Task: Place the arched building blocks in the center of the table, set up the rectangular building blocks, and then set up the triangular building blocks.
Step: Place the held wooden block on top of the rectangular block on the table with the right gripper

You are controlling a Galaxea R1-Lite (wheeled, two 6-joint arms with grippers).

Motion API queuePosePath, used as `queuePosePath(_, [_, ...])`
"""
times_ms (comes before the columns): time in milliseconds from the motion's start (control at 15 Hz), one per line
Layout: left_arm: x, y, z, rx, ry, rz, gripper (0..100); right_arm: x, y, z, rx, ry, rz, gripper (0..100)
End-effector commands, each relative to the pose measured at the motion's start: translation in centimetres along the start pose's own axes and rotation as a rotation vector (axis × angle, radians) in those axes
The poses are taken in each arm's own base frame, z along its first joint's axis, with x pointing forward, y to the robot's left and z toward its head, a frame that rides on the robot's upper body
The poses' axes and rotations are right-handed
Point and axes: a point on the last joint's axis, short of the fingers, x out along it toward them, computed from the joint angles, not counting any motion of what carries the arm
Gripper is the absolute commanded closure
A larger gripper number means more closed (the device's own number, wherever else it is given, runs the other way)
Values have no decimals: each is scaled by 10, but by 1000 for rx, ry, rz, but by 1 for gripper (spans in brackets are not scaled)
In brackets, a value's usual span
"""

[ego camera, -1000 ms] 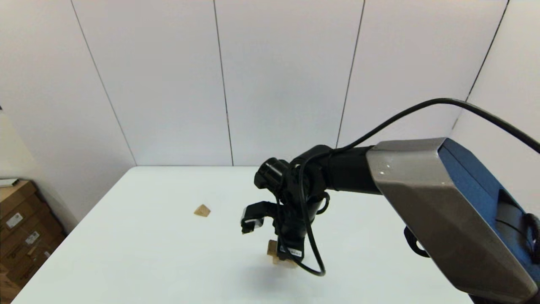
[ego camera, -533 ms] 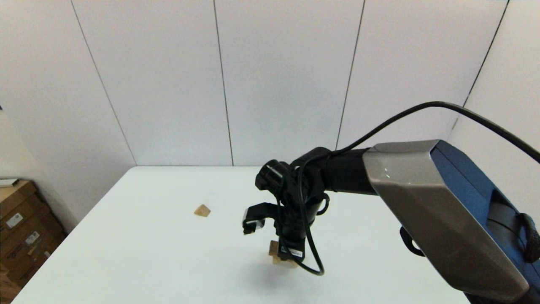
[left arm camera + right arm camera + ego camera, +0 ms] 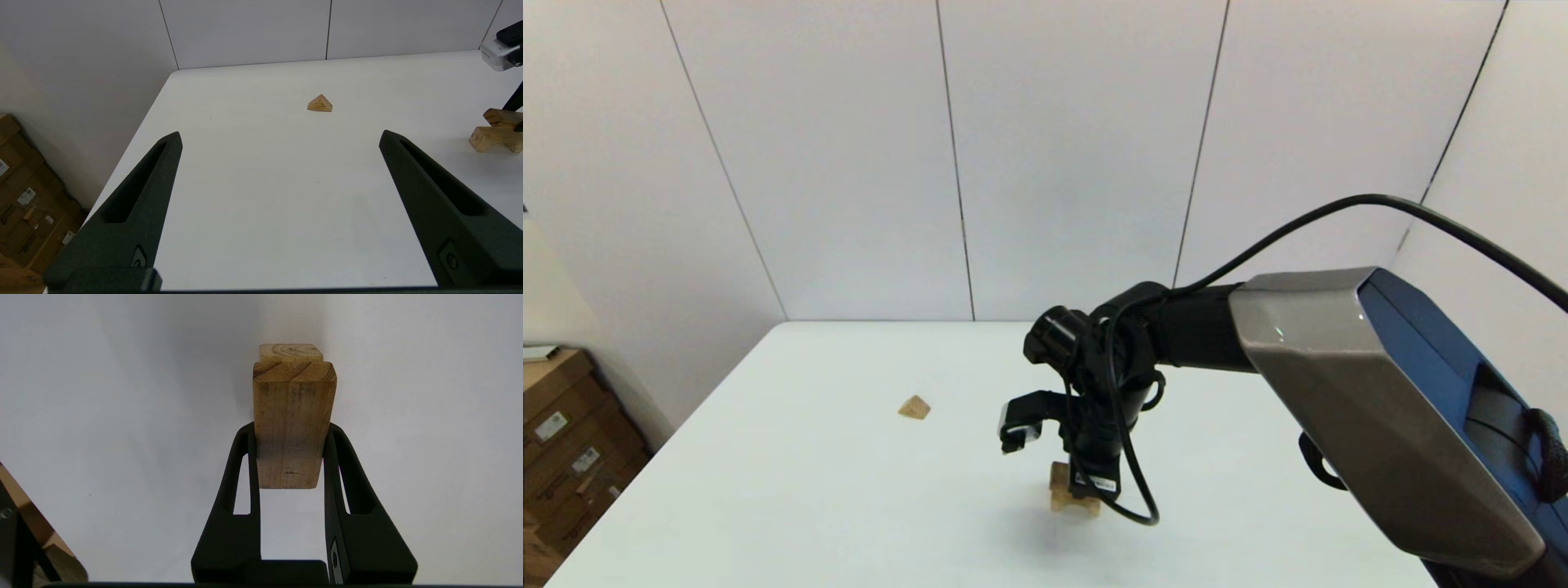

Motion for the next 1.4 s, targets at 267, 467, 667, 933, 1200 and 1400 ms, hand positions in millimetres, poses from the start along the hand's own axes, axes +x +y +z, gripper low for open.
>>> queuePosePath(267, [0,0,0,0,1,0,0,-1,0,-1,-19,4,1,100])
queuePosePath(467, [0,0,0,0,1,0,0,2,0,-1,-19,8,6,100])
queuePosePath(667, [0,0,0,0,1,0,0,4,0,-1,-17,11,9,100])
queuePosePath(933, [0,0,0,0,1,0,0,7,0,-1,-20,22,4,100])
queuePosePath(1200, [0,0,0,0,1,0,0,7,-1,-1,-18,23,3,100])
queuePosePath(1400, [0,0,0,0,1,-1,0,7,0,-1,-18,23,3,100])
